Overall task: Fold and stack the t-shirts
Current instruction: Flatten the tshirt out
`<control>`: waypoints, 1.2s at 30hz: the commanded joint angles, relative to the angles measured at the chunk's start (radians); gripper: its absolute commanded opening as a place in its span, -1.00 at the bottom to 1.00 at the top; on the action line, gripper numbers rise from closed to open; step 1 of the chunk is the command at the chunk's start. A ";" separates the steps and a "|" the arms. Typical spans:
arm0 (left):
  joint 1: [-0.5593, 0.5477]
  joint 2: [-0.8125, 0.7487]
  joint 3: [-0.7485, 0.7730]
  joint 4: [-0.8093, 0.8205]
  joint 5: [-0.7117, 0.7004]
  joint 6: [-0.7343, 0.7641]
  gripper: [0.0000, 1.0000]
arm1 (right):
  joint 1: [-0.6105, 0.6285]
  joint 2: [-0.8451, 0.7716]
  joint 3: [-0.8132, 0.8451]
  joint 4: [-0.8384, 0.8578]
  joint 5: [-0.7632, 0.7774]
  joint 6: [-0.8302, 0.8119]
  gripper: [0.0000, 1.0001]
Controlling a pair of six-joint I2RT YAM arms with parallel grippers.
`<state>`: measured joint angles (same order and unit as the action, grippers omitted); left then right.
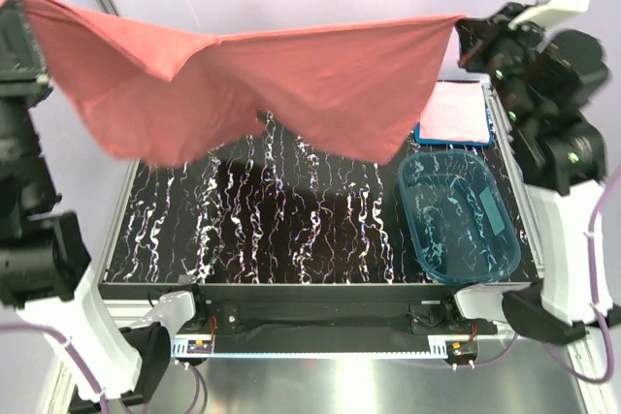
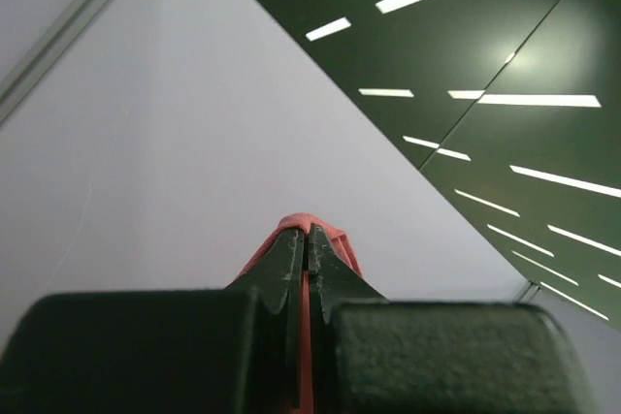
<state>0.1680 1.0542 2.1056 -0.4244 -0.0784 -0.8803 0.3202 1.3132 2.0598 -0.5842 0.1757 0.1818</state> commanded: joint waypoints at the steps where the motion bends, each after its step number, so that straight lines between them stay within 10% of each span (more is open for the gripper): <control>1: 0.007 -0.025 0.051 0.012 -0.075 0.064 -1.00 | -0.006 -0.063 -0.055 -0.049 -0.153 0.056 -1.00; 18: -0.015 0.142 -0.347 0.200 -0.015 0.110 -1.00 | -0.007 0.041 -0.468 0.182 -0.229 0.144 -1.00; 28: -0.013 0.476 -0.045 0.242 0.023 0.093 -1.00 | -0.044 0.457 -0.026 0.172 -0.199 0.054 -1.00; 36: -0.004 0.436 0.041 0.196 0.020 0.089 -1.00 | -0.063 0.474 0.123 0.132 -0.206 0.031 -1.00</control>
<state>0.1535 1.5887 2.0933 -0.3058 -0.0628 -0.7868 0.2588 1.8420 2.1612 -0.4877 -0.0444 0.2405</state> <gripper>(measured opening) 0.012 0.011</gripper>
